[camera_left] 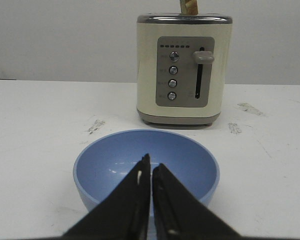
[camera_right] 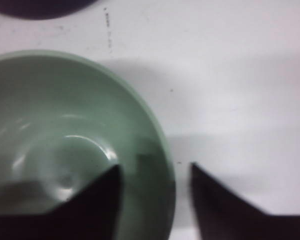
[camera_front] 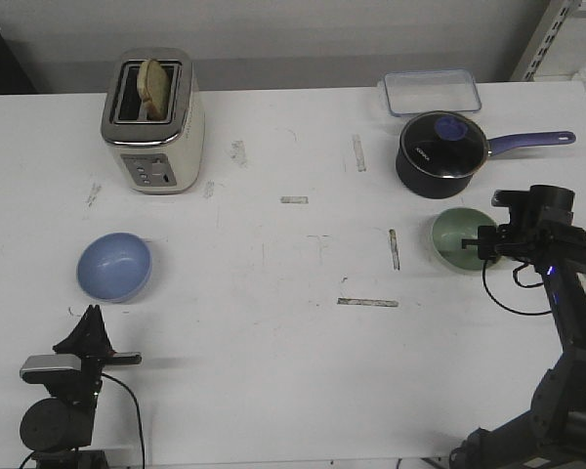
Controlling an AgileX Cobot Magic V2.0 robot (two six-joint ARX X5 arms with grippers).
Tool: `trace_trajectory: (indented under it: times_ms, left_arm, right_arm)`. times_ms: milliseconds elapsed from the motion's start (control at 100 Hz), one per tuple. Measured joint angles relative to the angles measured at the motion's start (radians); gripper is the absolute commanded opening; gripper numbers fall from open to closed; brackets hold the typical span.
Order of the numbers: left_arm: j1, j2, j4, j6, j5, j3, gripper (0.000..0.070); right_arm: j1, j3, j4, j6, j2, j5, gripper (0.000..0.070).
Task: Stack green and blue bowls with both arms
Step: 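Reach the right gripper forward and grip the rim of the green bowl, then drag the green bowl with the right gripper toward the table centre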
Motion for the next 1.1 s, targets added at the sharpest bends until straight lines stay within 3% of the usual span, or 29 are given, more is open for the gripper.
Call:
trace_trajectory:
  times_ms: [320,530,650,760,870,1100]
  left_arm:
    - [0.000,0.000,0.000,0.000,0.000,0.000,0.0001]
    - [0.000,0.000,0.000,0.000,0.000,0.000,0.0001]
    - [0.000,0.000,0.000,0.000,0.000,0.000,0.0001]
    - [0.000,0.000,0.000,0.000,0.000,0.000,0.0001]
    - [0.000,0.000,0.000,0.000,0.000,0.000,0.0001]
    - [0.000,0.000,0.000,0.000,0.000,0.000,0.0001]
  right_arm:
    - [0.006,0.024,0.000,0.014,-0.022,-0.010,0.0000]
    - [0.074,0.113,-0.034,0.072,-0.135,-0.148,0.0000]
    - [0.195,0.132,-0.033,0.122,-0.218,-0.243,0.0000]
    - [0.361,0.133,-0.065,0.138,-0.234,-0.261,0.0000]
    - [0.544,0.132,-0.102,0.140,-0.203,-0.244,0.0000]
    - [0.833,0.131,-0.077,0.139,-0.084,-0.114,0.0000]
